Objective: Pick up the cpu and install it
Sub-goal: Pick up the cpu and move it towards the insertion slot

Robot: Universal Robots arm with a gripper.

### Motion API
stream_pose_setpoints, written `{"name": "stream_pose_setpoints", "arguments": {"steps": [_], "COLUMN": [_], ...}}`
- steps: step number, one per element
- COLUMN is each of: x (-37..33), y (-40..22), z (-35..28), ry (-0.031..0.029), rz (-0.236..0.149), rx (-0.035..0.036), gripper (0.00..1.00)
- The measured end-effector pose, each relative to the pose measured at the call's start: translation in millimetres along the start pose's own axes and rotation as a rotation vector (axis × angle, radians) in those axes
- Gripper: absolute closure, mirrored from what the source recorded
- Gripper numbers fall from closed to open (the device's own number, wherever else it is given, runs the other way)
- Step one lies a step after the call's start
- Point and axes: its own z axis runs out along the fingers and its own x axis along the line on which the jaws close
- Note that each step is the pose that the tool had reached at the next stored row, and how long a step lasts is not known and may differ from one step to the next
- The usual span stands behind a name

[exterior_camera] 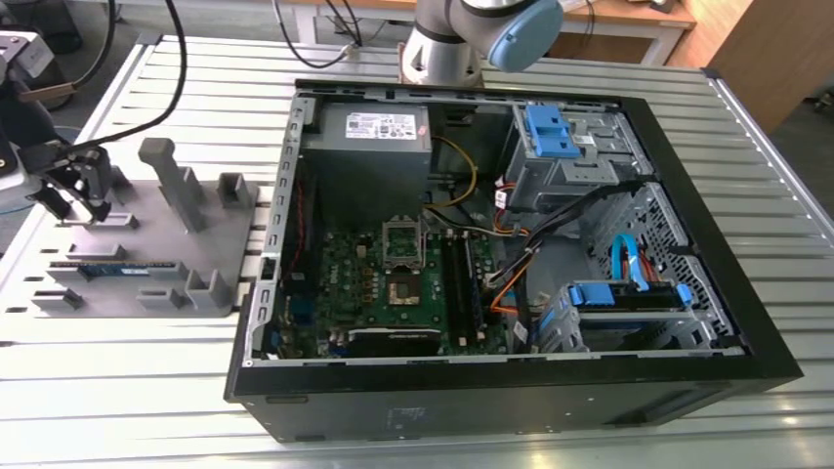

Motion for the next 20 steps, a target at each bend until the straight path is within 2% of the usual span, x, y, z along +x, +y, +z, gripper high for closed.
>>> {"name": "stream_pose_setpoints", "arguments": {"steps": [20], "x": [-0.2], "y": [0.2], "z": [-7.4], "ry": [-0.0001], "rz": [0.0], "rx": [0.0], "gripper": [0.53]}}
